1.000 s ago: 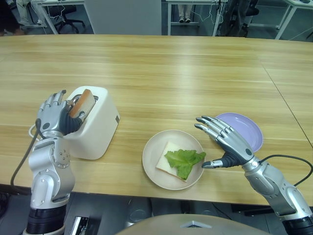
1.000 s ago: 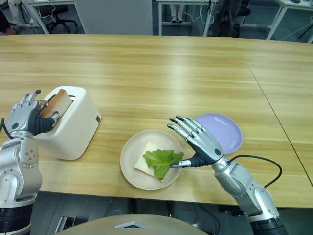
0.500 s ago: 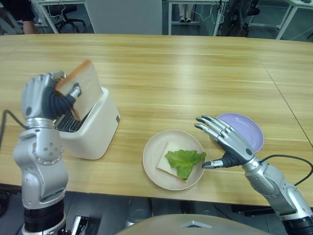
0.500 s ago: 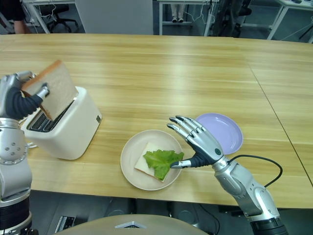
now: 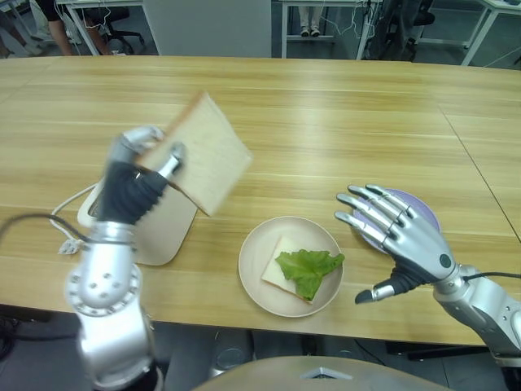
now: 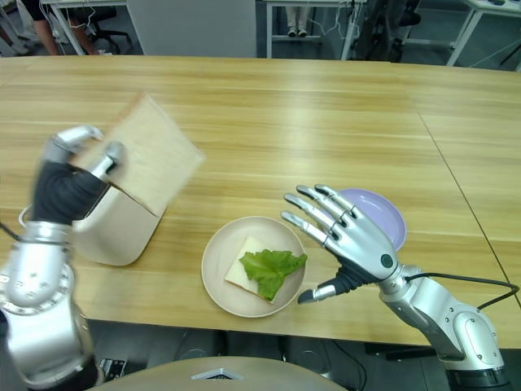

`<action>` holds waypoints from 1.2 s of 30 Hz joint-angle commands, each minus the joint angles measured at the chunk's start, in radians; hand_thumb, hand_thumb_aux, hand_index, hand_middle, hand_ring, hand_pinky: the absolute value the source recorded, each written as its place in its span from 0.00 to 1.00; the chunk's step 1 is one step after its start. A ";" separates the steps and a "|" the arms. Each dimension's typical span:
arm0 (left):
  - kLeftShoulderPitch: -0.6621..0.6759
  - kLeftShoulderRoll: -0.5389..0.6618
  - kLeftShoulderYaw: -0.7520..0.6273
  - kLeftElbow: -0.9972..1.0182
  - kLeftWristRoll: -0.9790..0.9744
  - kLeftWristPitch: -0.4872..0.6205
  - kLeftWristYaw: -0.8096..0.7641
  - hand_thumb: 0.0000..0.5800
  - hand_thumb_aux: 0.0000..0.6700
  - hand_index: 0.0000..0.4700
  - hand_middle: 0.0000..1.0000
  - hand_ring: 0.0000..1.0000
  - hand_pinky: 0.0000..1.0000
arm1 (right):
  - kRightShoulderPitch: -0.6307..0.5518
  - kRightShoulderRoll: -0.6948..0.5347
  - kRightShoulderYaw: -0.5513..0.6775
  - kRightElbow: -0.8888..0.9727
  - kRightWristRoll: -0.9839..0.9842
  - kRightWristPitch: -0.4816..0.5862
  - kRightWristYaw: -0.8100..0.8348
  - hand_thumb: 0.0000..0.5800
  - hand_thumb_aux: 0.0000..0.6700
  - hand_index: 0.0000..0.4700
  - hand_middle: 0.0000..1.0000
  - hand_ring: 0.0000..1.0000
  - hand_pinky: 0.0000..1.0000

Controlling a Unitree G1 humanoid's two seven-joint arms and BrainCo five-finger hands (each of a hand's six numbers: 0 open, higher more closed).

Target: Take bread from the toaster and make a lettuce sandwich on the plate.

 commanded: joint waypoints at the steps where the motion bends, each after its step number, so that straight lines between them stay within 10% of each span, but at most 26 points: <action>1: 0.116 -0.076 -0.155 0.047 -0.048 -0.006 0.047 1.00 1.00 0.98 1.00 1.00 1.00 | 0.021 -0.020 -0.013 -0.016 -0.055 -0.049 -0.023 0.00 0.00 0.00 0.00 0.00 0.00; 14: 0.301 -0.132 -0.417 0.381 -0.124 -0.173 0.169 1.00 1.00 0.98 1.00 1.00 1.00 | 0.080 0.001 0.141 -0.005 -0.084 -0.038 0.140 0.00 0.00 0.00 0.00 0.00 0.00; 36: 0.213 -0.097 -0.458 0.659 -0.109 -0.257 0.226 1.00 1.00 0.98 1.00 1.00 1.00 | -0.021 -0.011 0.334 0.111 -0.112 0.141 0.416 0.00 0.00 0.00 0.00 0.00 0.00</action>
